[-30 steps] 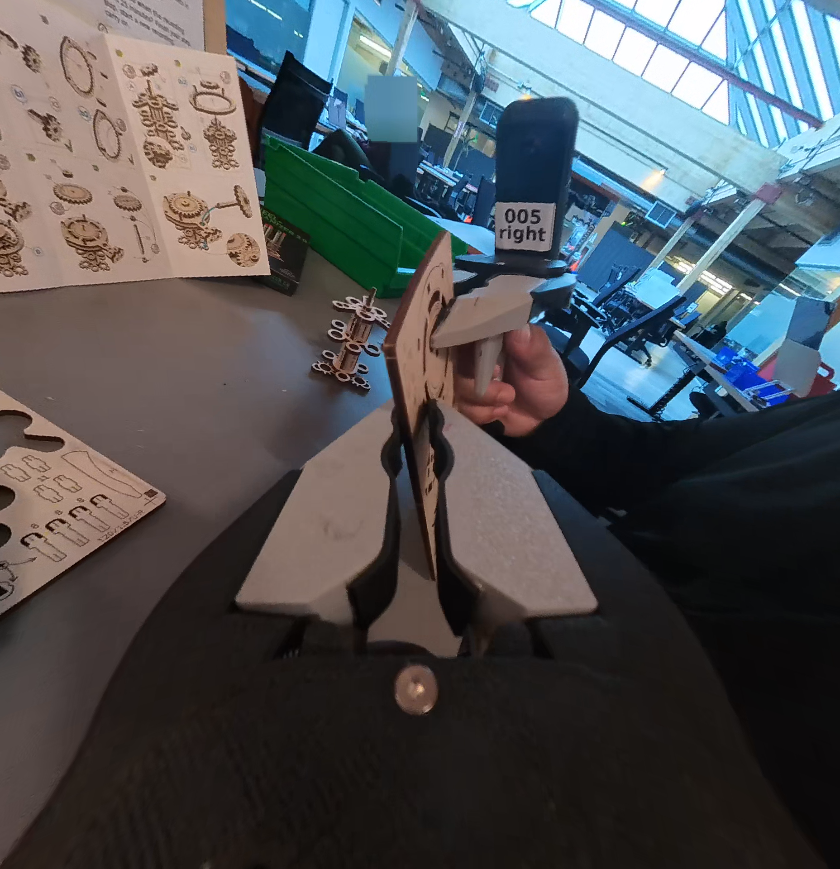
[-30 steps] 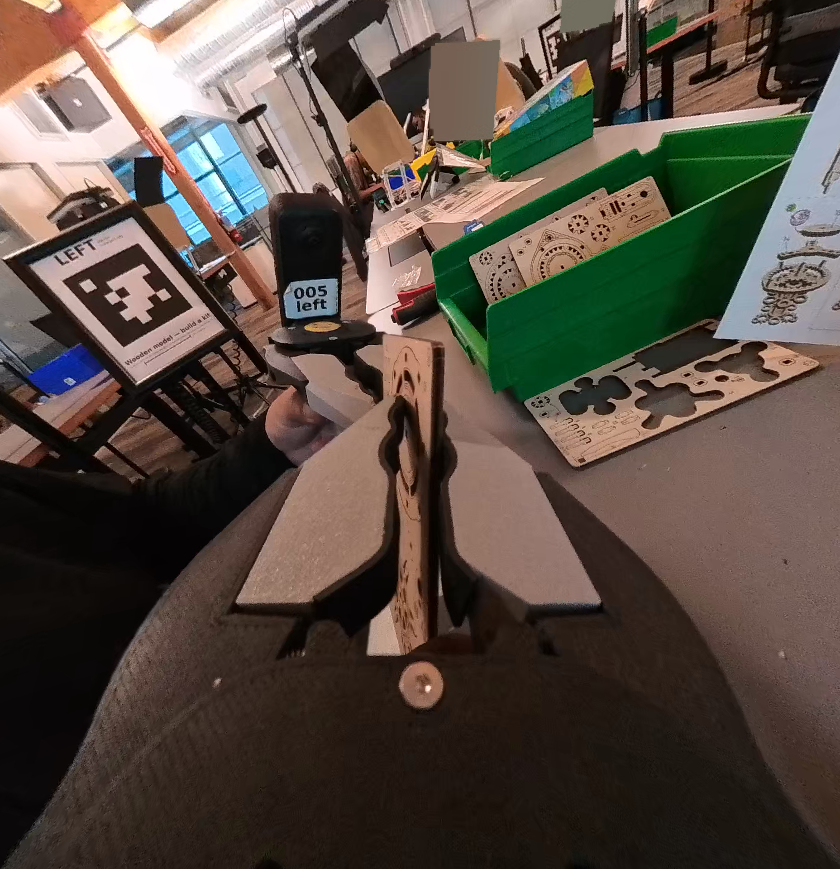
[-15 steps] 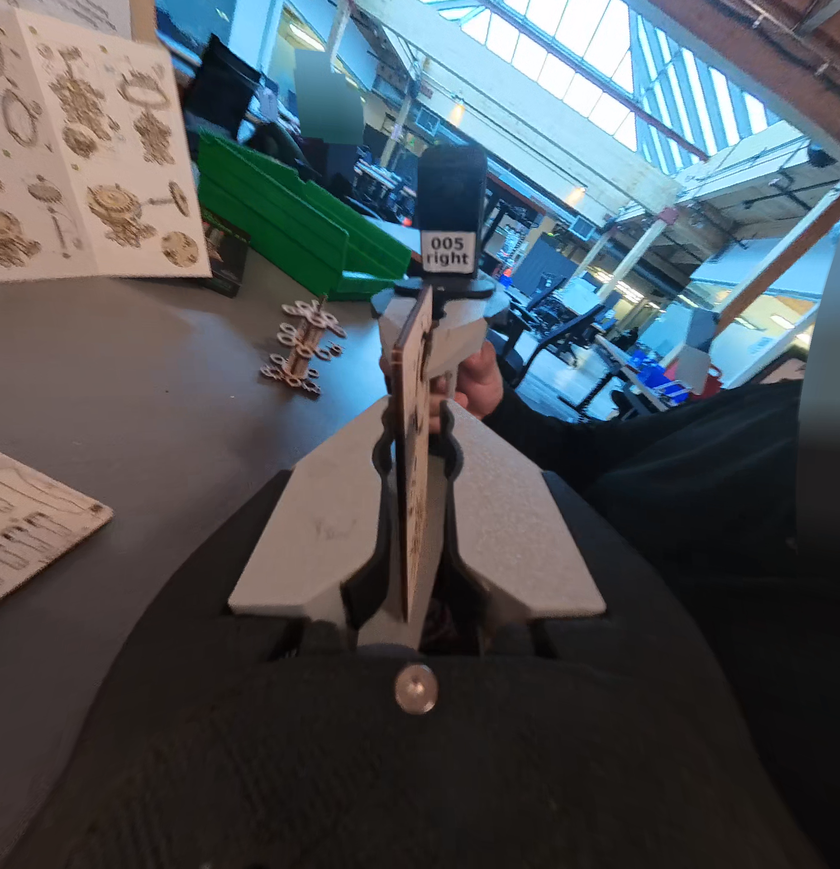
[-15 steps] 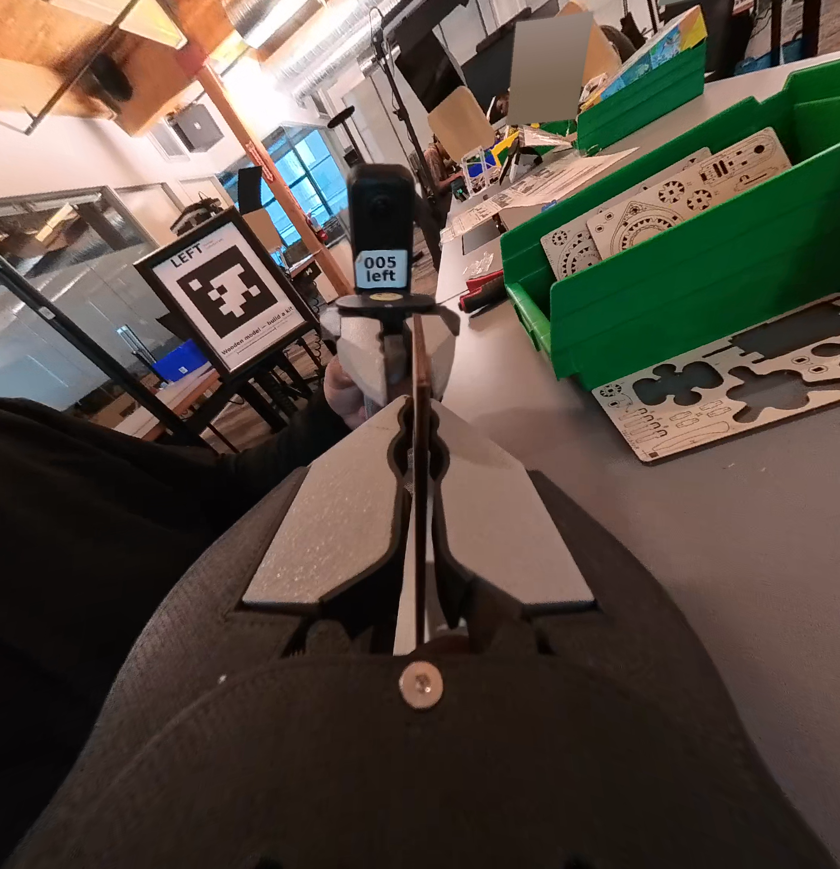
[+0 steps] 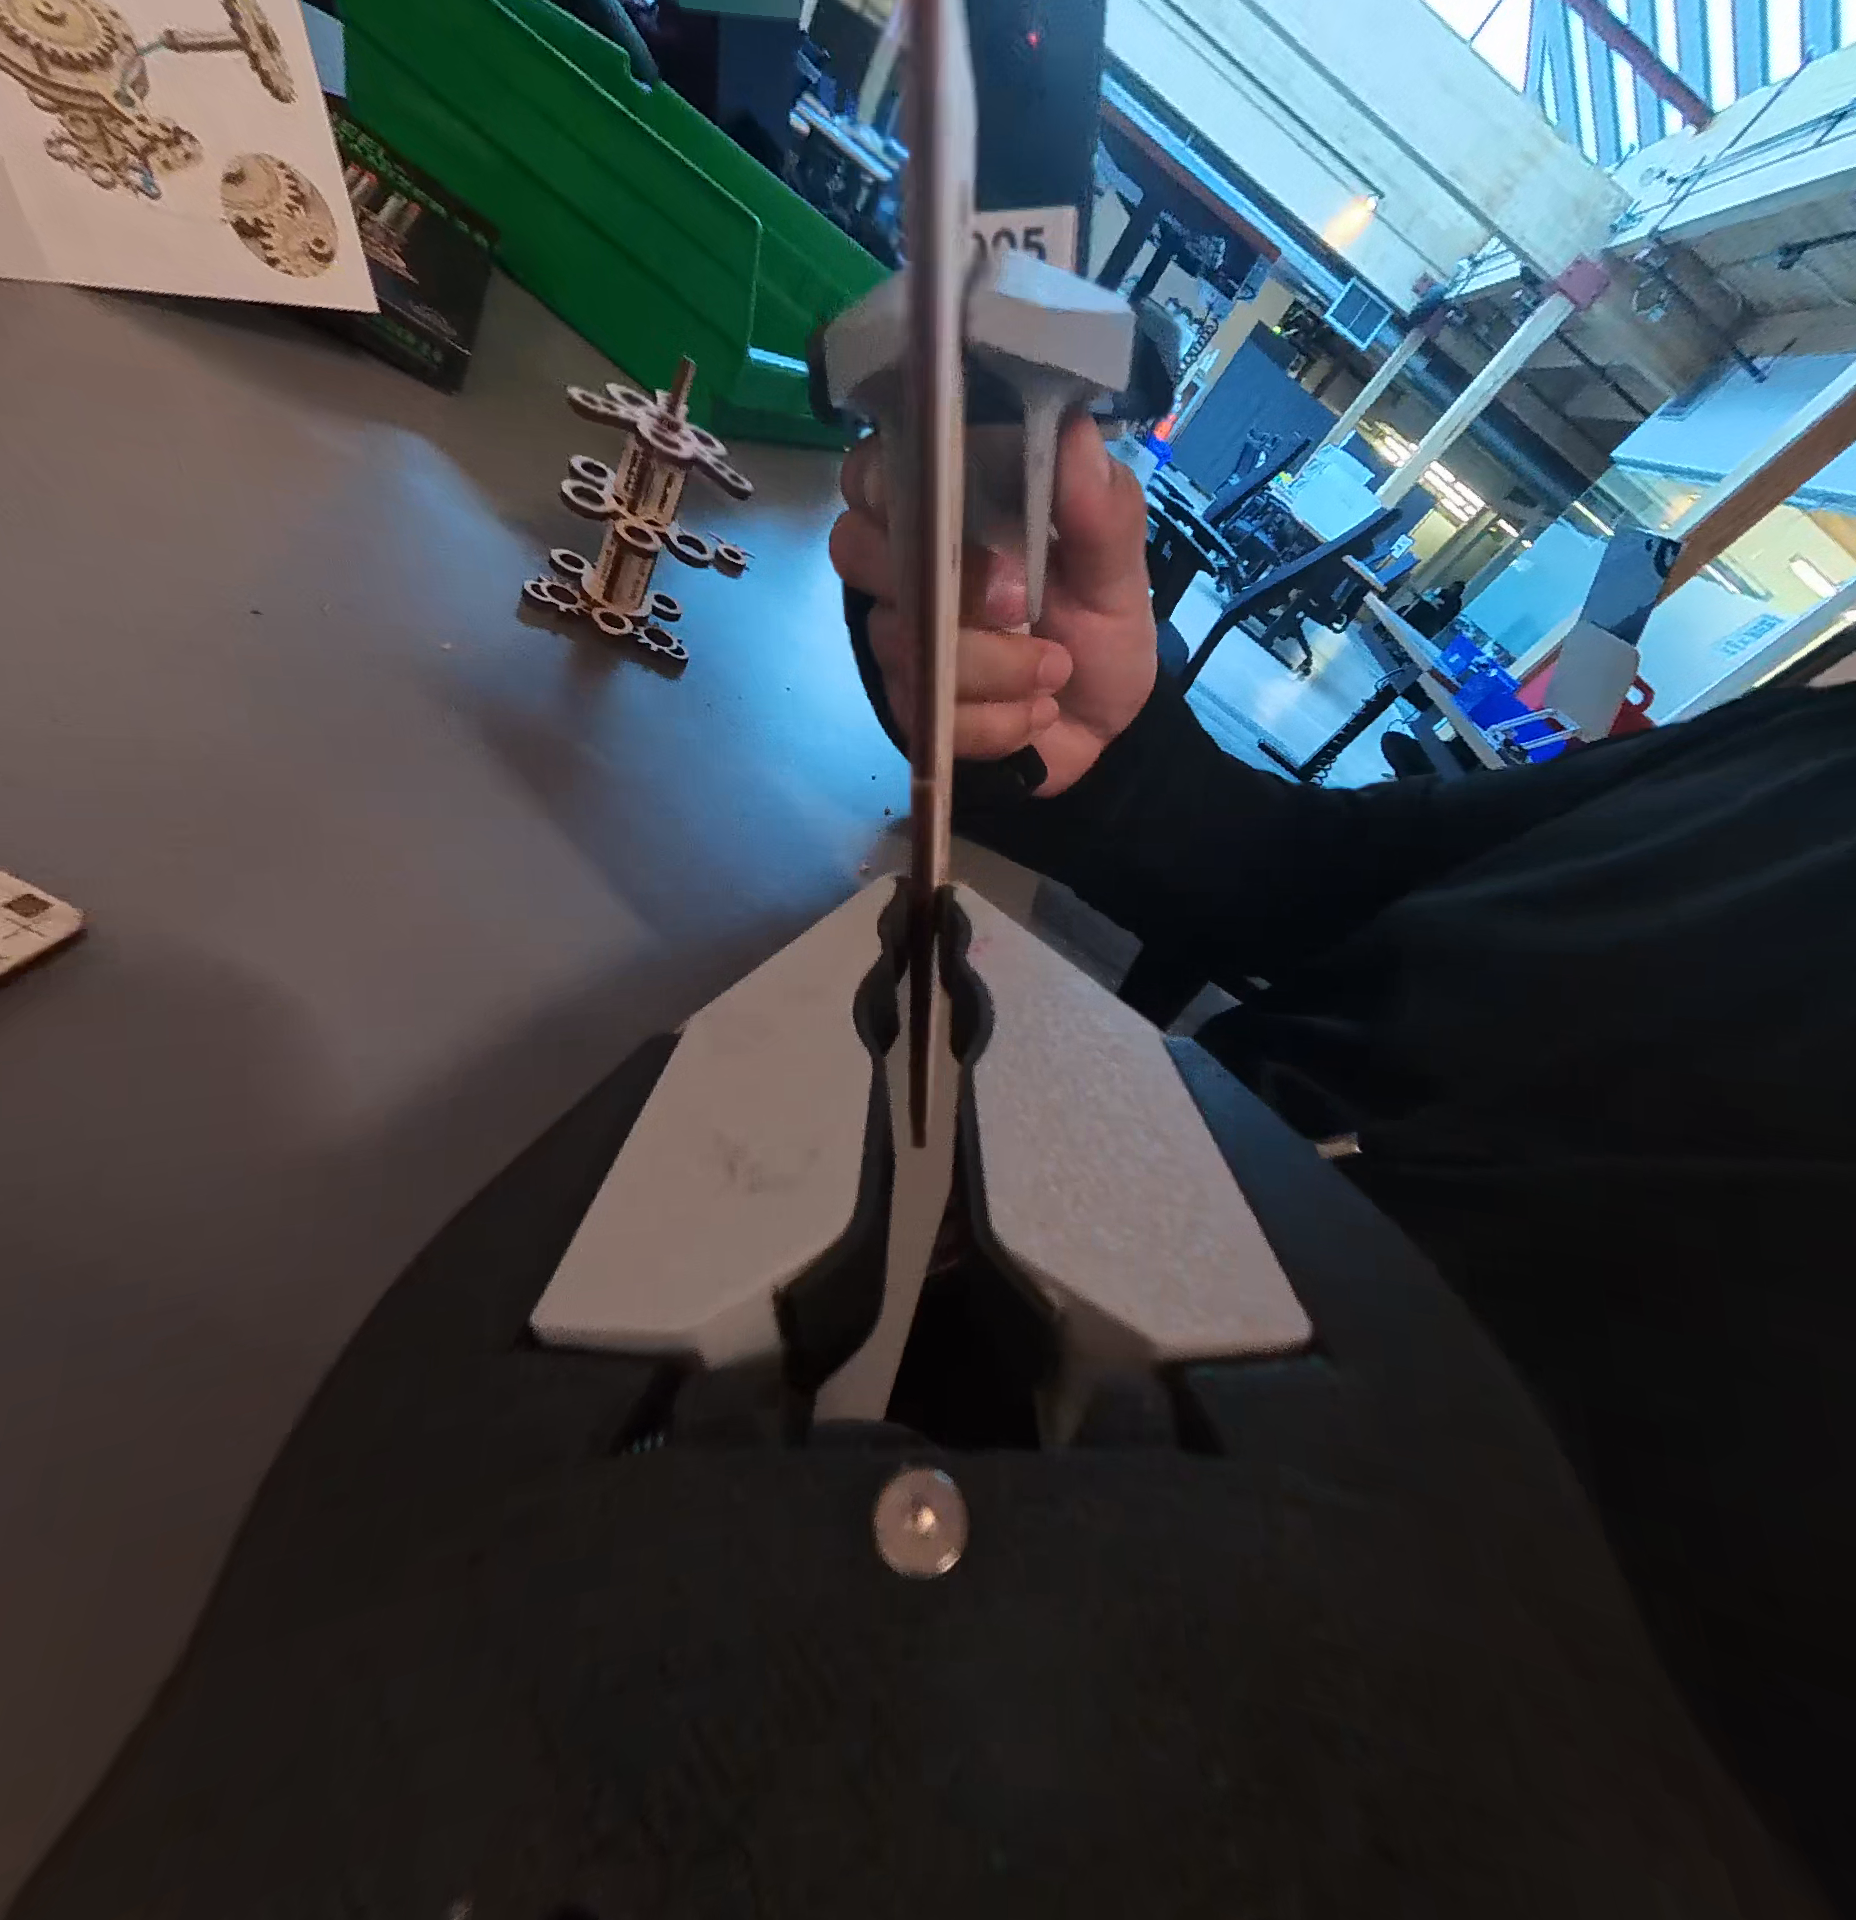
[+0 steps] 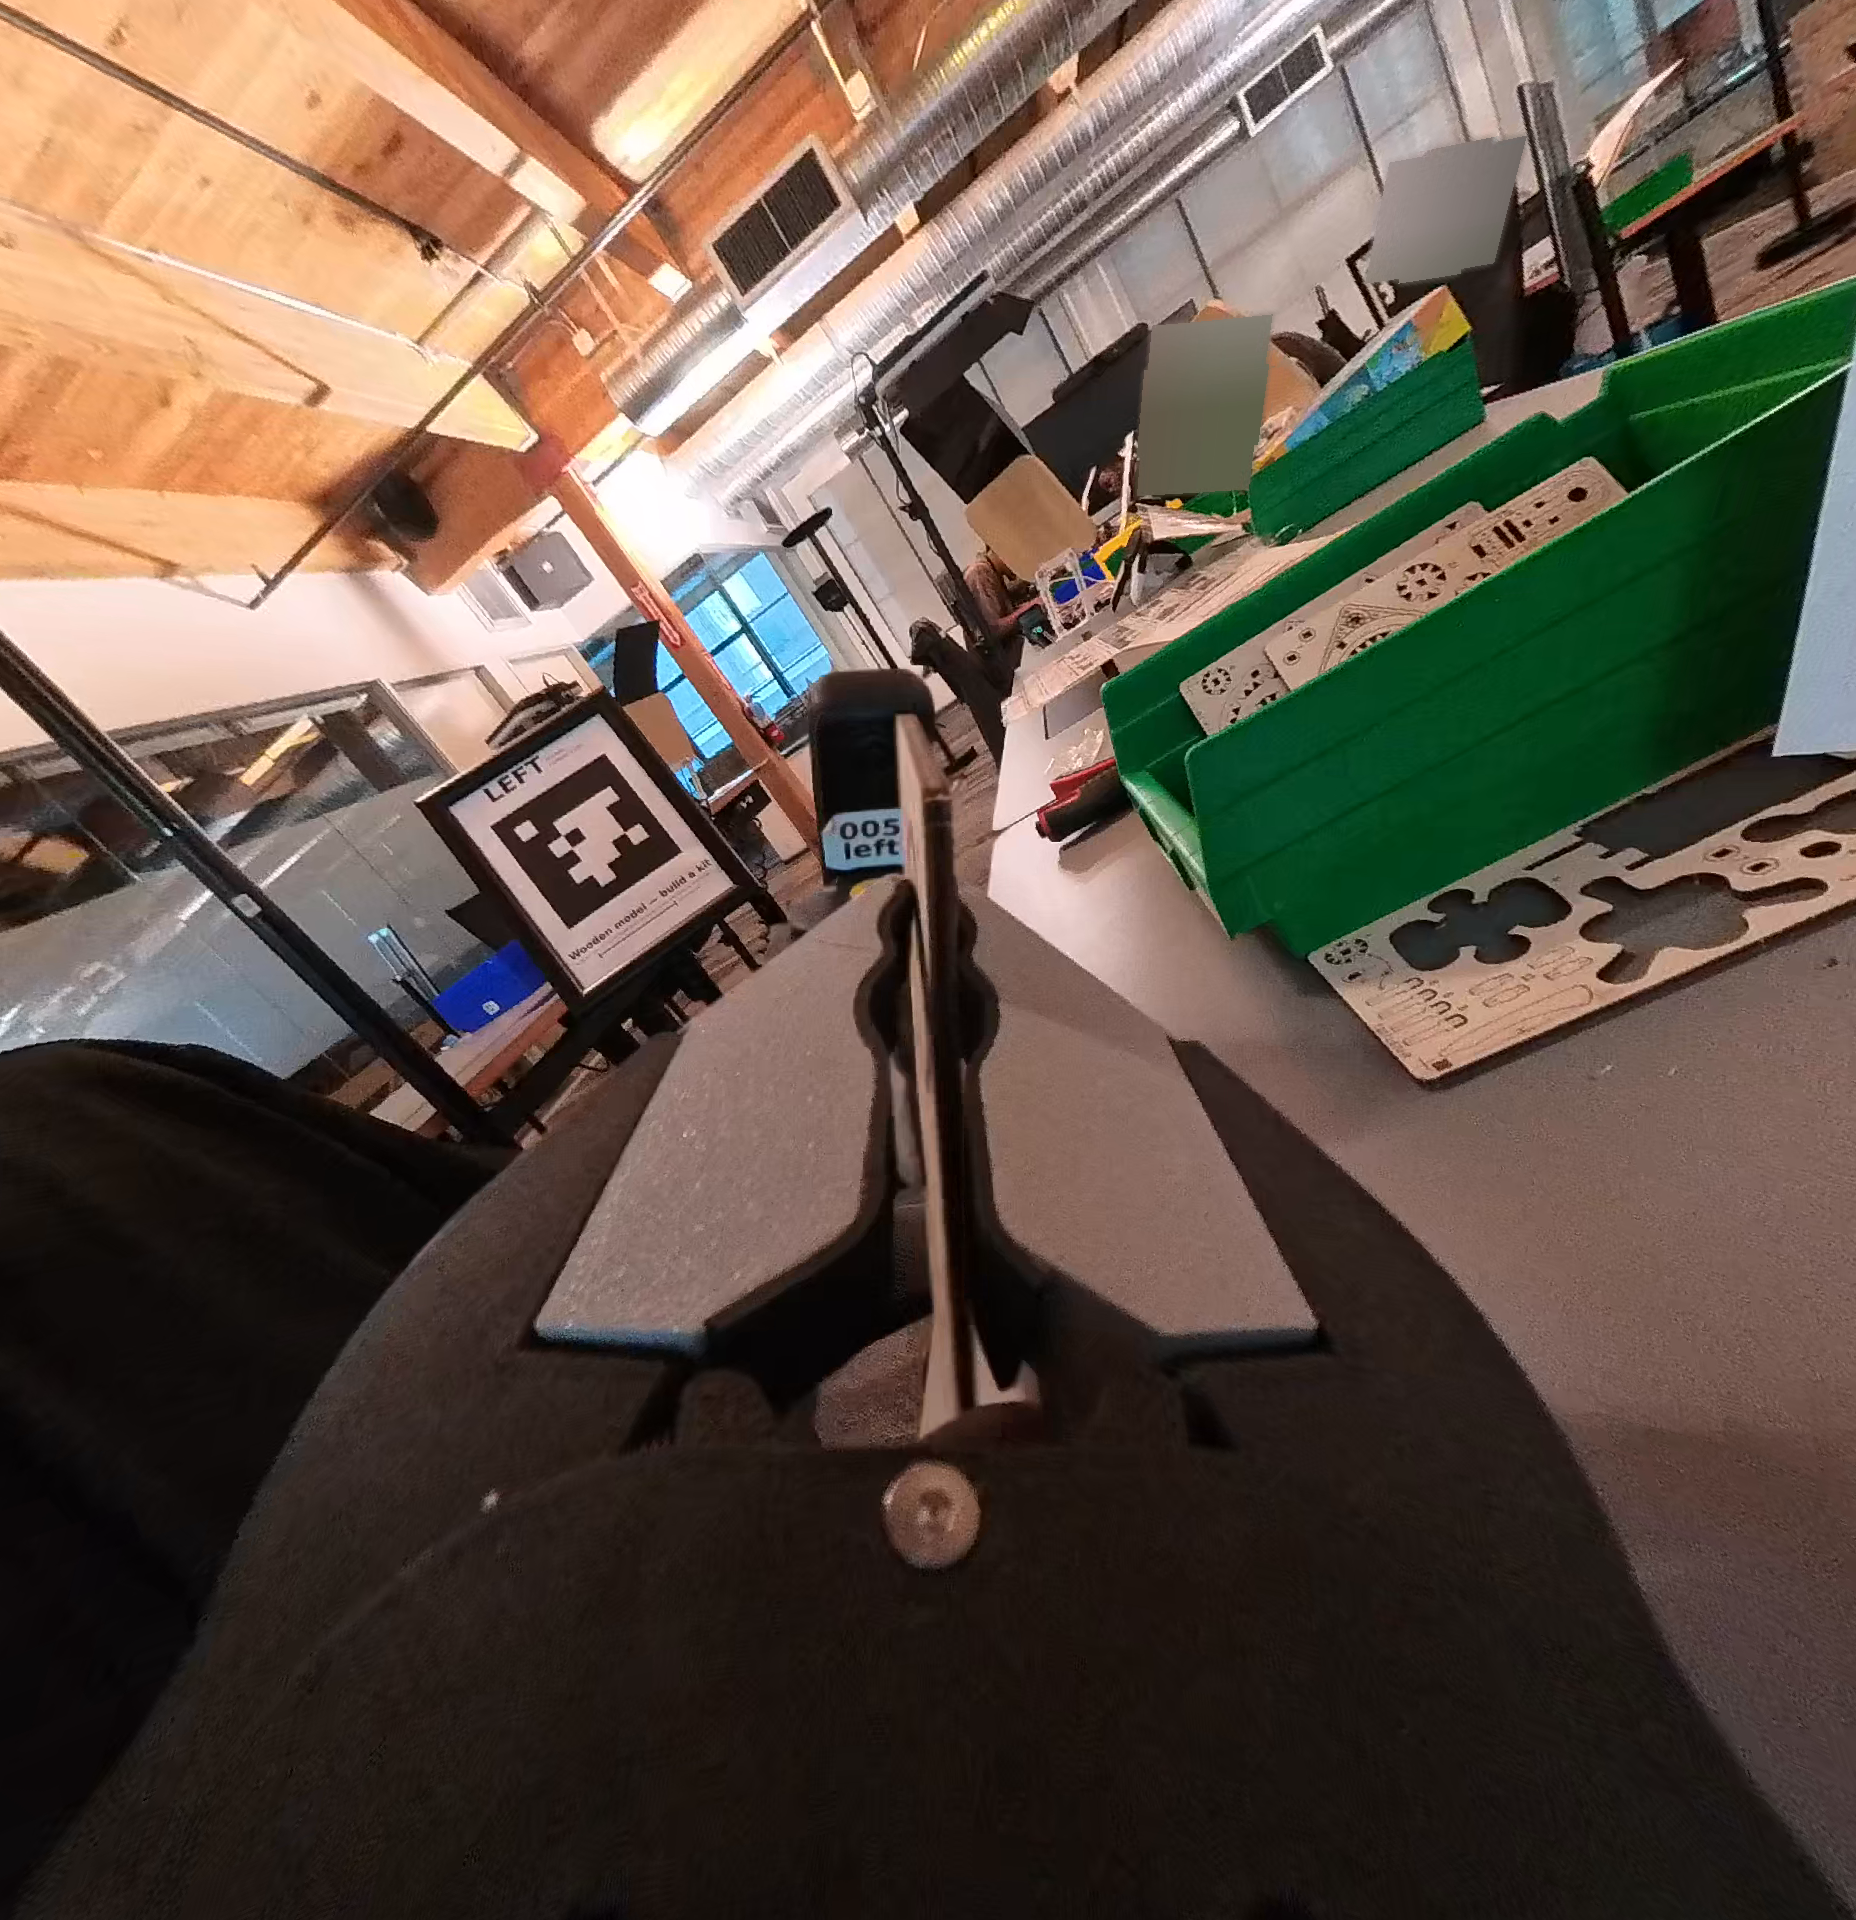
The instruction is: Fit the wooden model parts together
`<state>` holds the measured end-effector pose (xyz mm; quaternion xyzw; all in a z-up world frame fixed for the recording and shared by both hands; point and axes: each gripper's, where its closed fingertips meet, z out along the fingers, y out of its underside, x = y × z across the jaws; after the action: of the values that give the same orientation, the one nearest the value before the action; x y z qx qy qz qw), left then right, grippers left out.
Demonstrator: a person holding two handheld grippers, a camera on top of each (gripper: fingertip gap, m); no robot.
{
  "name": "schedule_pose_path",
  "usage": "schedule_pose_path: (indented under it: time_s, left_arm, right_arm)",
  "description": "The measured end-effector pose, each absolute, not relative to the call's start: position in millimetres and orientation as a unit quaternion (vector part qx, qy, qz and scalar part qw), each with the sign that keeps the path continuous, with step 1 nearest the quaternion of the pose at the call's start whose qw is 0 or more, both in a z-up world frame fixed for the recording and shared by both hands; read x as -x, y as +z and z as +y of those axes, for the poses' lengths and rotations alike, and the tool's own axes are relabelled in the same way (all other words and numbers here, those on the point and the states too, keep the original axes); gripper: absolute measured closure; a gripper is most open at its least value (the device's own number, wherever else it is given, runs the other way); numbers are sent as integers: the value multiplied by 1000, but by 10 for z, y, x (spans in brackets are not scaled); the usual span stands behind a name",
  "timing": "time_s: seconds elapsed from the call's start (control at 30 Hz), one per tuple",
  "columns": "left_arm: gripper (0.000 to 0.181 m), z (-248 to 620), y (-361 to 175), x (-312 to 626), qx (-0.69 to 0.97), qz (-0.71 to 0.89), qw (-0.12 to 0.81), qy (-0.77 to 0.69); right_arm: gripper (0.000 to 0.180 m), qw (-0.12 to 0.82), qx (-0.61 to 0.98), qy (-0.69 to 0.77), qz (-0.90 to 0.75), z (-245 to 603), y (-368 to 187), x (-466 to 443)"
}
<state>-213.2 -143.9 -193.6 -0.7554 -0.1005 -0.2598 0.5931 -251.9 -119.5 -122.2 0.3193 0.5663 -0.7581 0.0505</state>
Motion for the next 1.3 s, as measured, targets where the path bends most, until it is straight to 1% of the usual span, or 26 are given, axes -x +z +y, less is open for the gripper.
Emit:
schedule_pose_path:
  time_s: [0.03,0.07,0.13,0.17,0.23,0.27,0.33,0.37,0.4,0.53,0.6,0.63,0.67,0.7,0.77,0.87,0.97,1.07,1.3]
  left_arm:
    - [181,-1448,-1915,2169,756,-107,594,-254]
    - [181,-1463,-1896,2204,759,-111,592,-247]
    - [181,-1505,-1867,2274,773,-116,583,-222]
    - [181,-1528,-1861,2300,784,-114,574,-207]
    - [181,-1565,-1824,2300,804,-98,557,-184]
    - [181,-1580,-1812,2286,815,-89,544,-177]
    - [181,-1608,-1811,2271,841,-72,511,-160]
    - [181,-1624,-1818,2268,855,-63,493,-152]
    - [181,-1635,-1817,2274,865,-54,478,-144]
    - [181,-1623,-1786,2278,893,-19,433,-122]
    - [181,-1575,-1752,2302,898,-13,427,-106]
    - [181,-1559,-1756,2328,901,-12,423,-98]
    - [181,-1547,-1764,2356,902,-14,422,-94]
    - [181,-1537,-1775,2374,901,-18,423,-98]
    - [181,-1525,-1802,2393,896,-25,428,-115]
    - [180,-1496,-1814,2384,887,-32,438,-141]
    - [180,-1472,-1834,2393,890,-31,434,-135]
    - [180,-1489,-1881,2420,899,-32,419,-122]
    - [180,-1486,-1919,2427,894,-46,421,-147]
  right_arm:
    - [174,45,-323,-748,578,-1183,-1248,2519]
    - [162,28,-331,-727,601,-1165,-1298,2533]
    - [119,-38,-348,-665,660,-1099,-1405,2580]
    - [103,-79,-347,-631,690,-1055,-1427,2595]
    - [89,-157,-333,-558,744,-968,-1419,2607]
    - [88,-188,-318,-526,766,-939,-1377,2599]
    - [101,-233,-283,-474,801,-909,-1249,2579]
    - [102,-245,-267,-451,816,-912,-1191,2574]
    - [108,-245,-252,-429,832,-934,-1165,2563]
    - [136,-189,-204,-349,895,-1127,-1374,2570]
    - [140,-163,-176,-300,923,-1188,-1581,2555]
    - [145,-149,-162,-282,934,-1204,-1666,2527]
    - [155,-137,-154,-271,940,-1213,-1728,2506]
    - [159,-128,-150,-266,944,-1222,-1769,2498]
    - [162,-113,-149,-269,945,-1246,-1821,2493]
    - [162,-95,-140,-292,942,-1328,-1868,2459]
    - [167,-73,-152,-303,938,-1359,-1927,2463]
    - [167,-70,-163,-301,937,-1294,-1936,2494]
    - [166,-67,-165,-308,934,-1309,-1971,2508]
